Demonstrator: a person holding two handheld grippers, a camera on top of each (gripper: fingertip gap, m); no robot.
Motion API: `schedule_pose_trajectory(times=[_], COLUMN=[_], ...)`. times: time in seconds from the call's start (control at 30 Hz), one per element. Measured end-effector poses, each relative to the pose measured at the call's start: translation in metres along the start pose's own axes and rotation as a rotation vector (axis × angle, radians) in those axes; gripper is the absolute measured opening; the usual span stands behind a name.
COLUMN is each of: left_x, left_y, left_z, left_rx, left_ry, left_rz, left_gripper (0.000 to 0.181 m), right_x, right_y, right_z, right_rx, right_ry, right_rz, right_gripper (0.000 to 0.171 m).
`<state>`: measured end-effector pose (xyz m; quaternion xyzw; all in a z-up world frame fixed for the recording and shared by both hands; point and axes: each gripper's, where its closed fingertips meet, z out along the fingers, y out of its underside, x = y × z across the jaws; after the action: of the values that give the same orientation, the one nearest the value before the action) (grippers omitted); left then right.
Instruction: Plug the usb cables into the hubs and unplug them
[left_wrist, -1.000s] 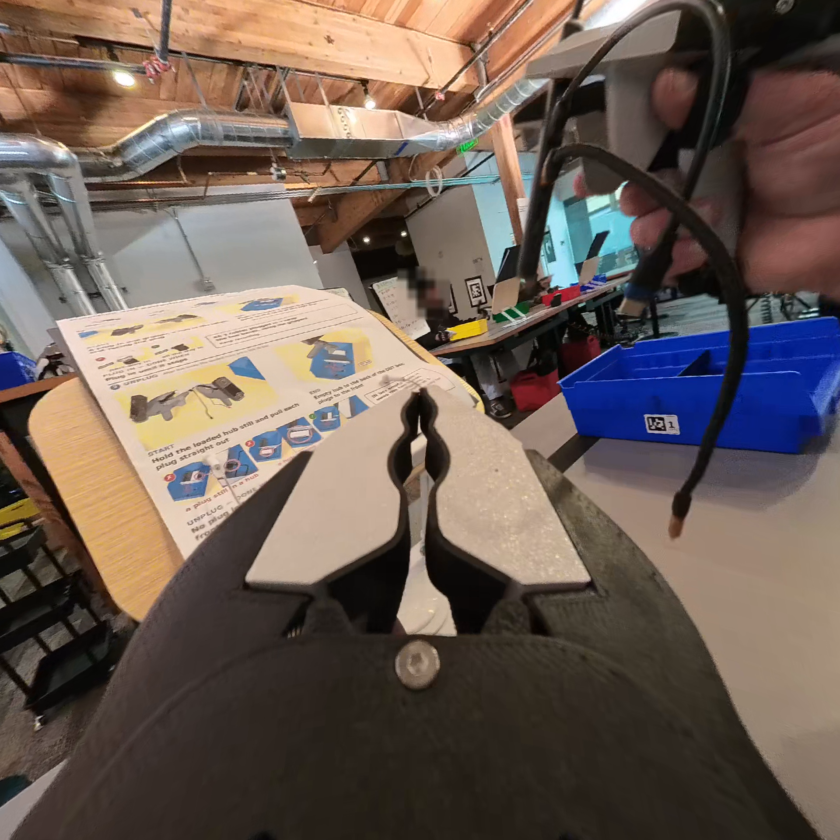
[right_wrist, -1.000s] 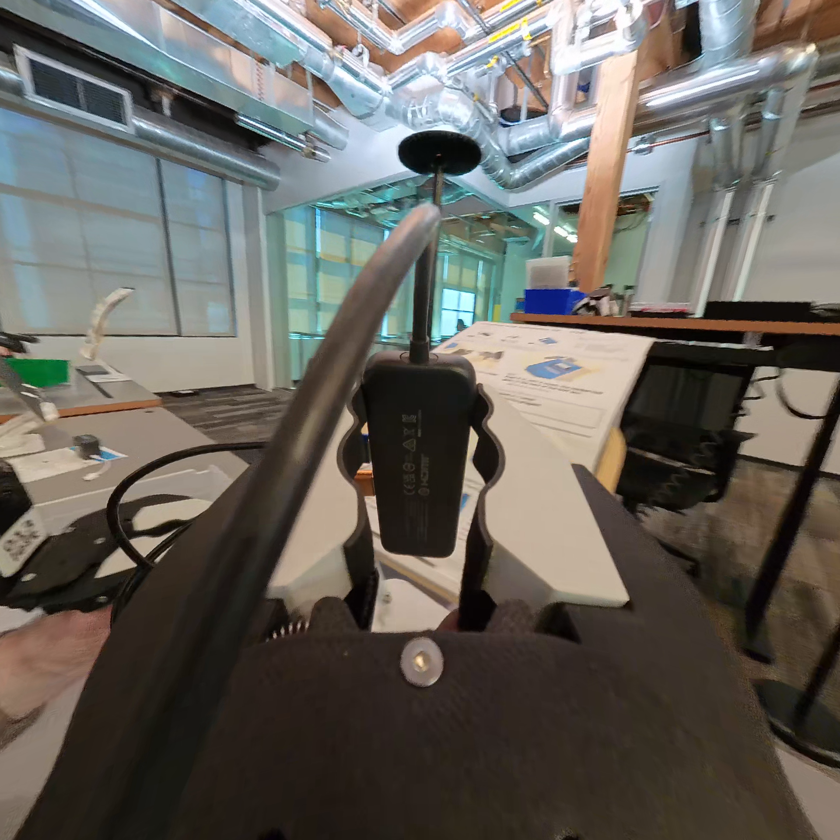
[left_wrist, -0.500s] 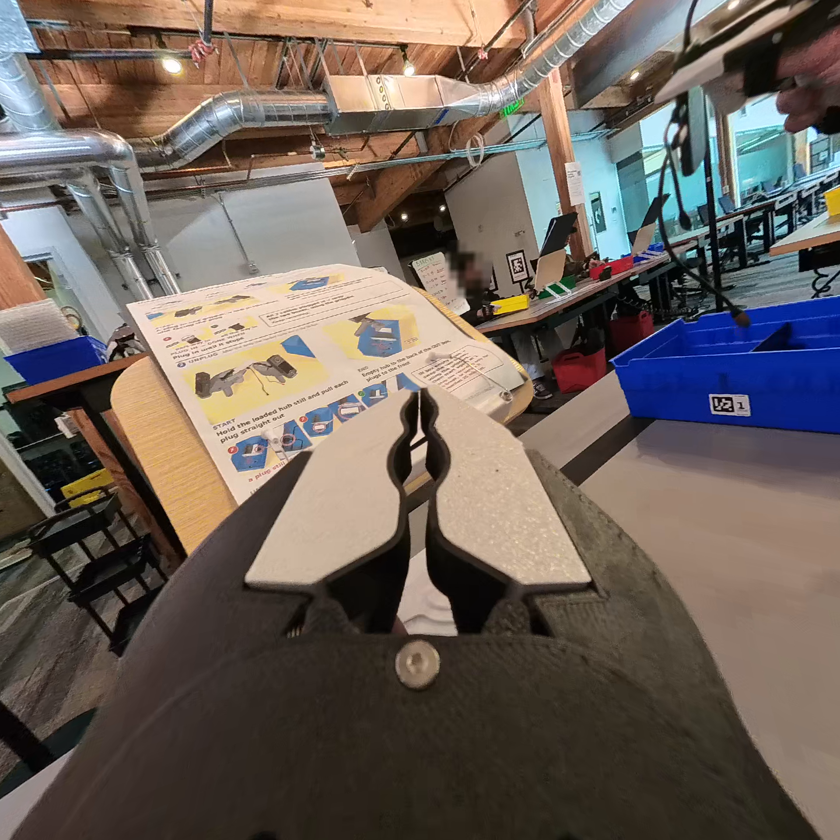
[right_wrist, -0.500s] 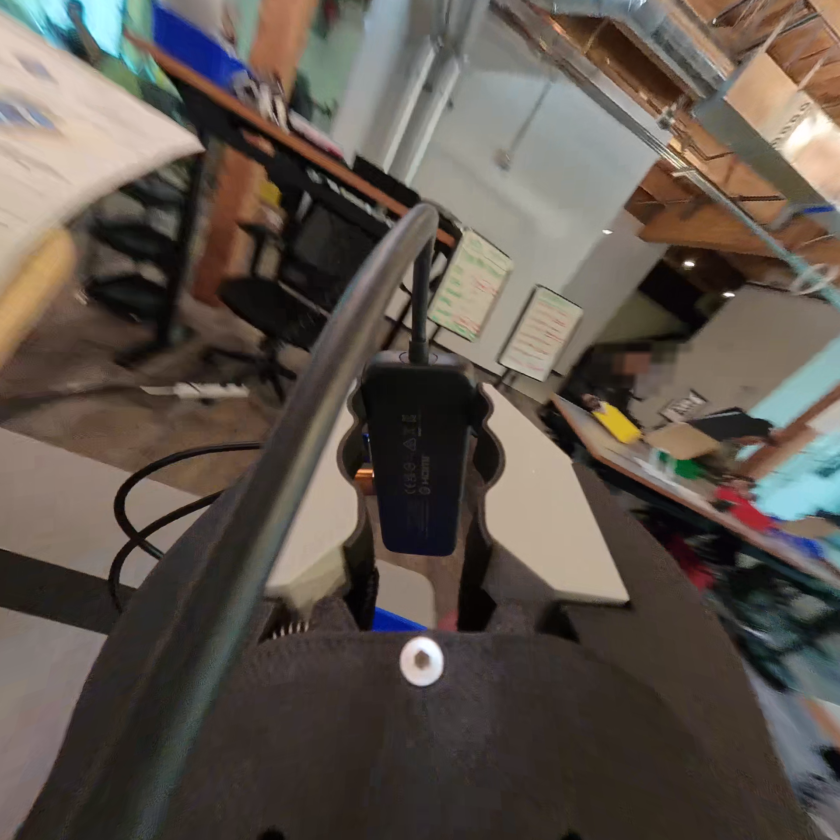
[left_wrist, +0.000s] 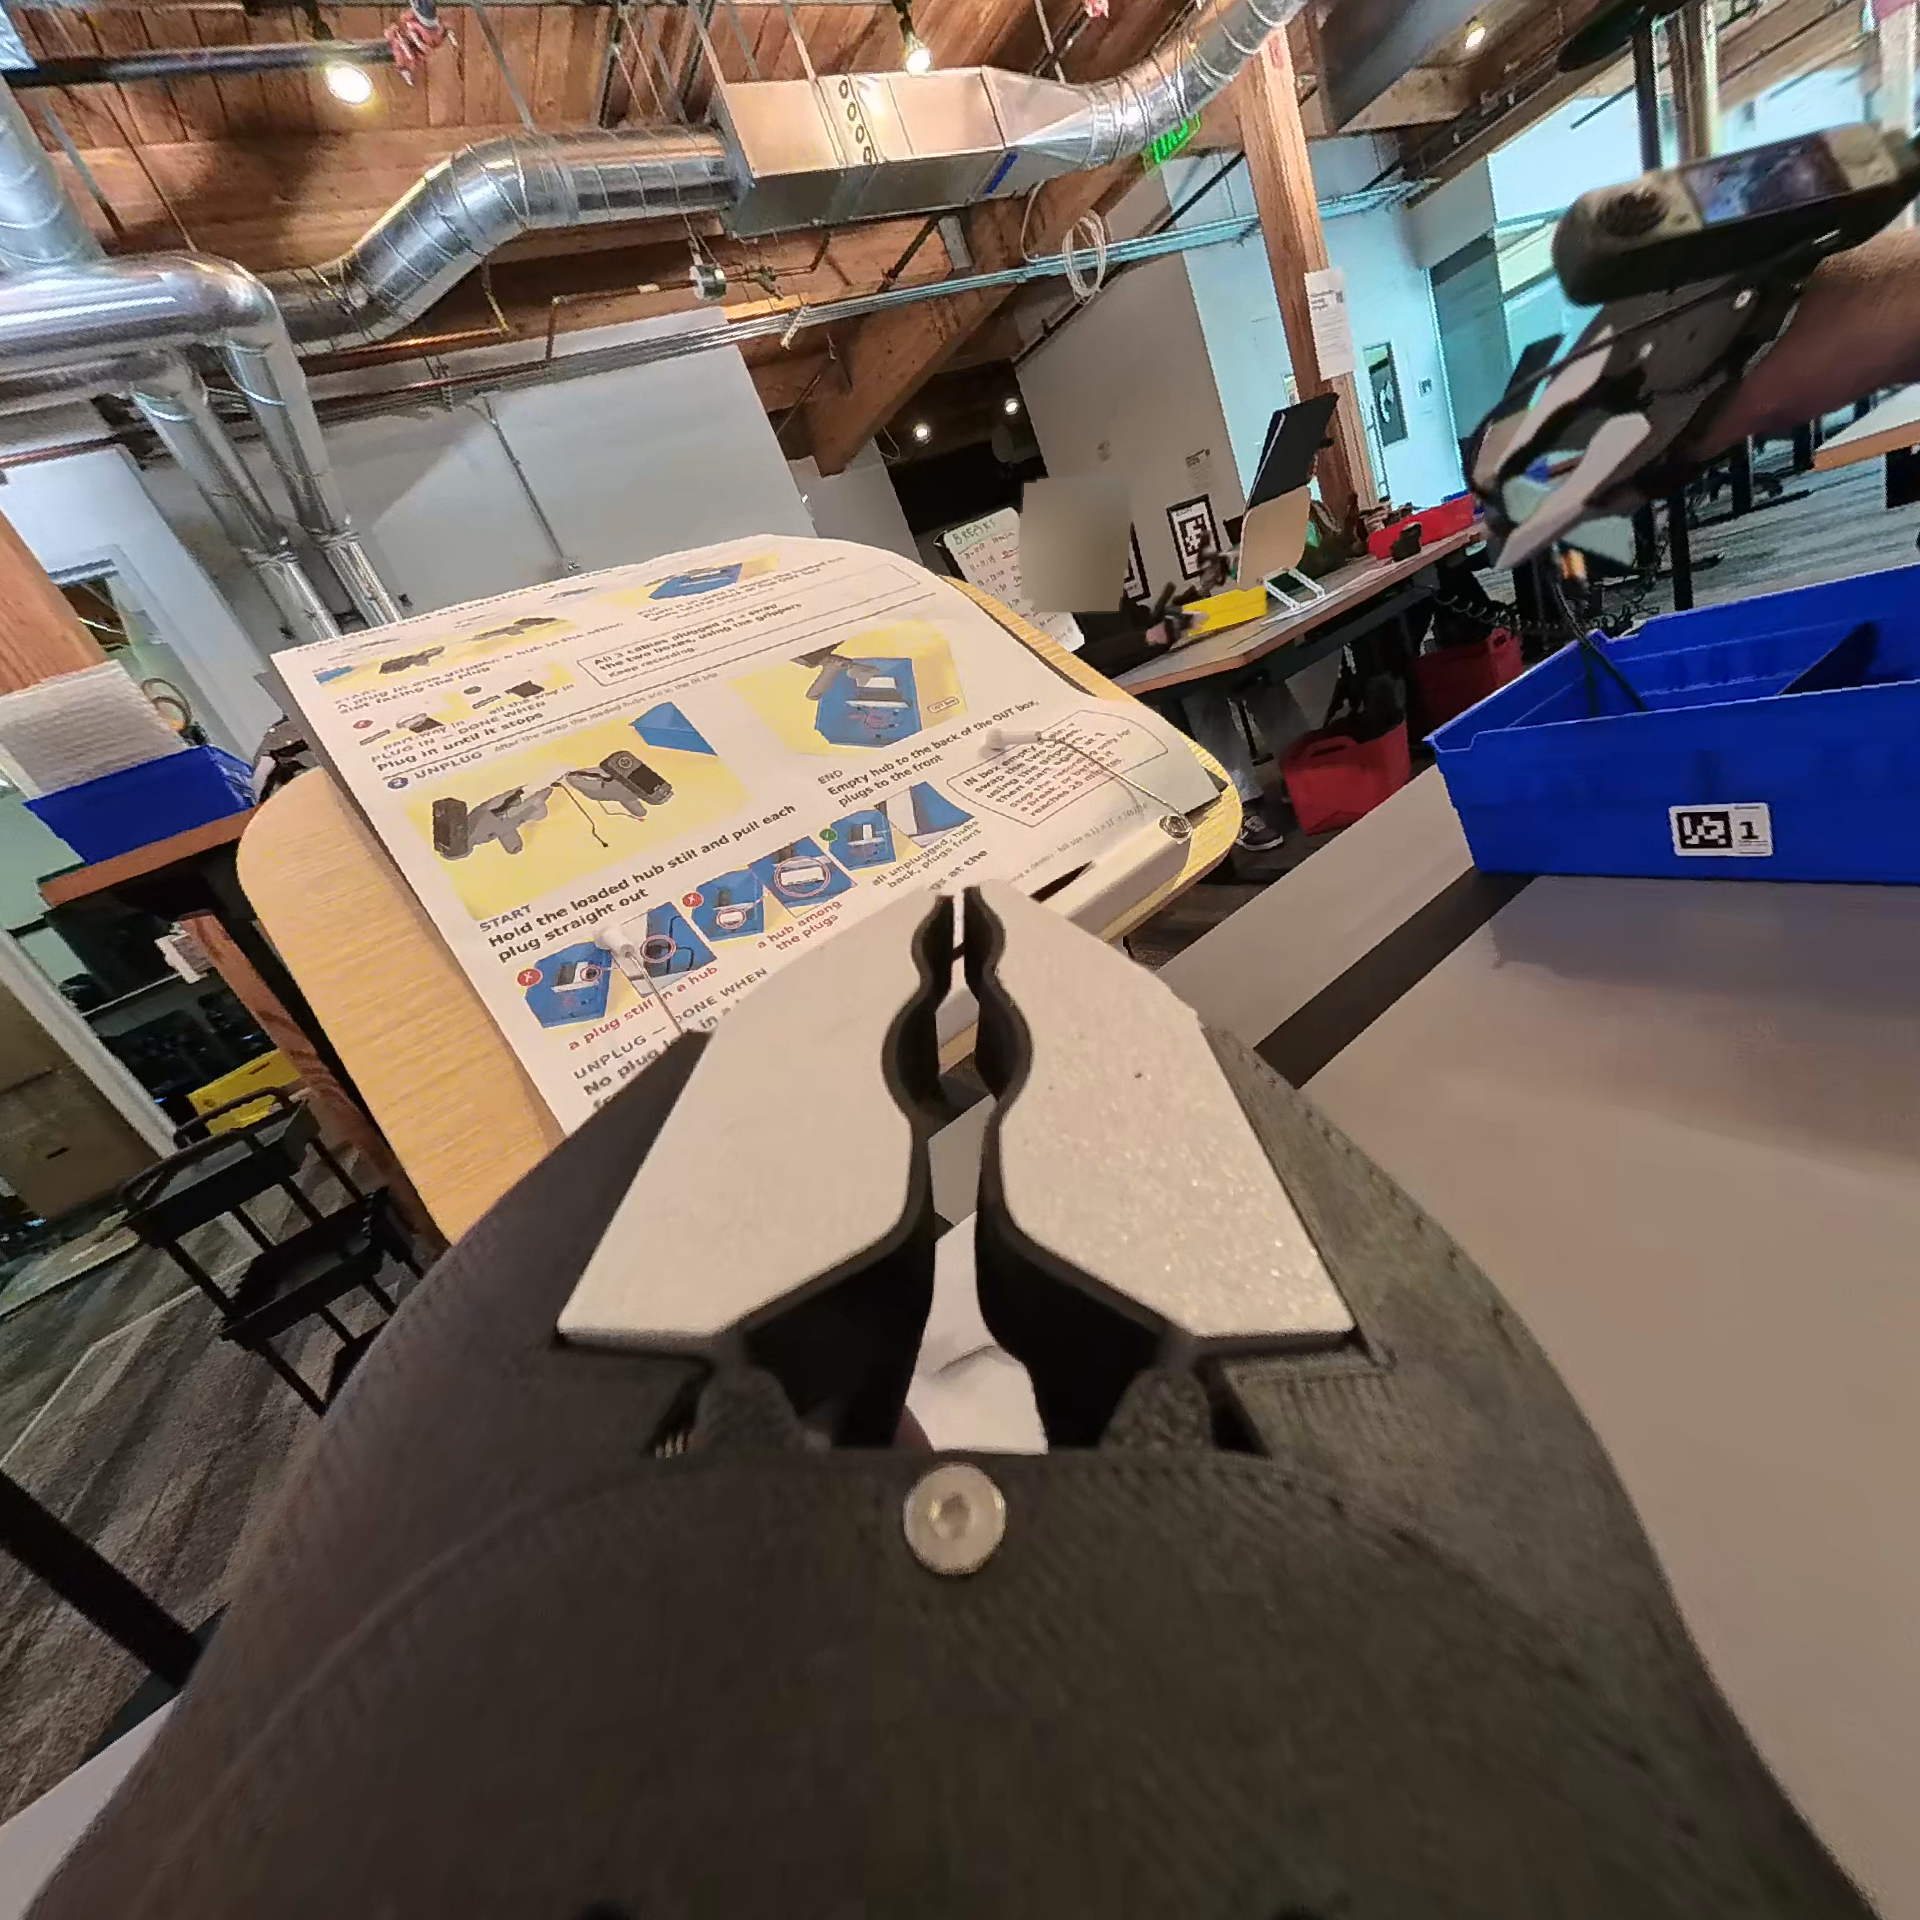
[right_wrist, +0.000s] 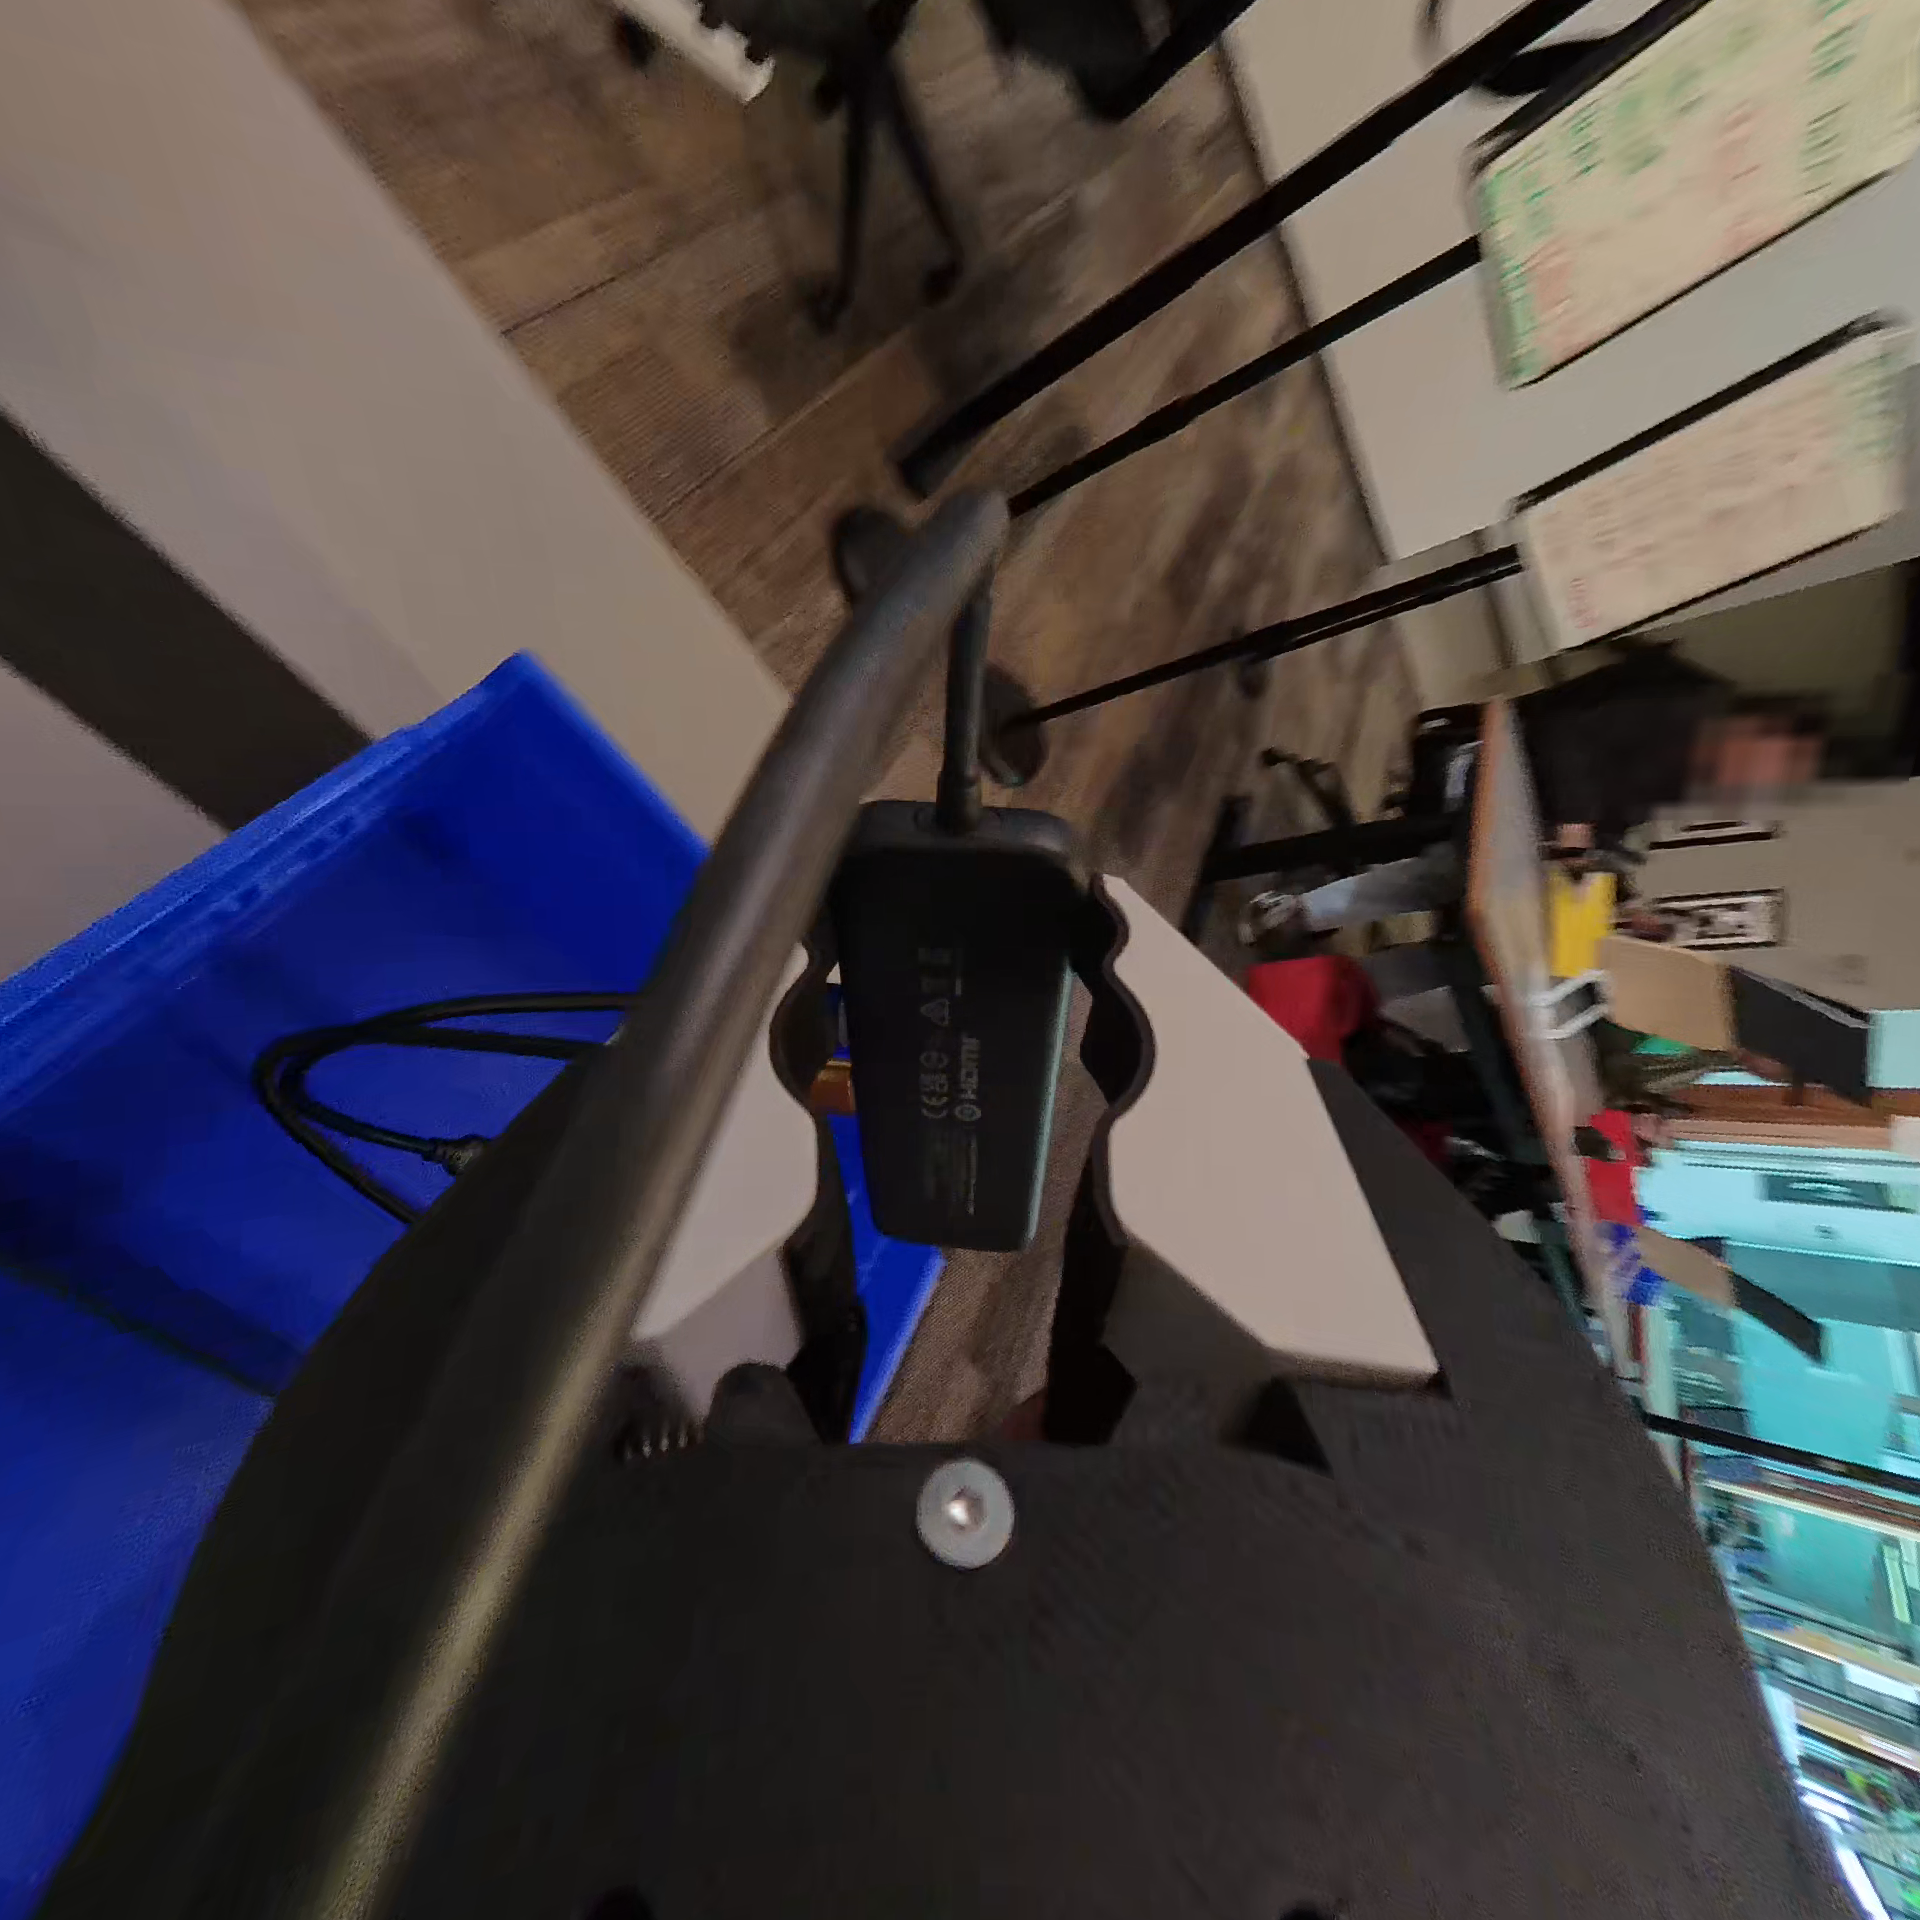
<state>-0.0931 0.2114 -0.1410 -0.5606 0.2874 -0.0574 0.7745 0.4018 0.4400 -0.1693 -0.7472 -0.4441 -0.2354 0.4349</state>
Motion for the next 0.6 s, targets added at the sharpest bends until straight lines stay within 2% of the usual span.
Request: schedule_pose_trajectory(times=[0.03, 0.23, 0.6], left_x=[0.0, 0.002, 0.009], left_y=[0.001, 0.005, 0.012], left_z=[0.0, 0.001, 0.004], left_rx=[-0.004, -0.015, -0.04], left_ry=[0.0, 0.007, 0.03], left_rz=[0.004, 0.011, 0.028], left_gripper=[0.001, 0.001, 0.001], right_x=[-0.009, -0.062, -0.134], right_y=[0.006, 0.043, 0.091], right_z=[0.007, 0.037, 0.053], right_rx=[-0.026, -0.148, -0.382], right_ry=[-0.044, -0.299, -0.604], right_rz=[0.006, 0.122, 0.049], right_gripper=[0.047, 0.045, 0.045])
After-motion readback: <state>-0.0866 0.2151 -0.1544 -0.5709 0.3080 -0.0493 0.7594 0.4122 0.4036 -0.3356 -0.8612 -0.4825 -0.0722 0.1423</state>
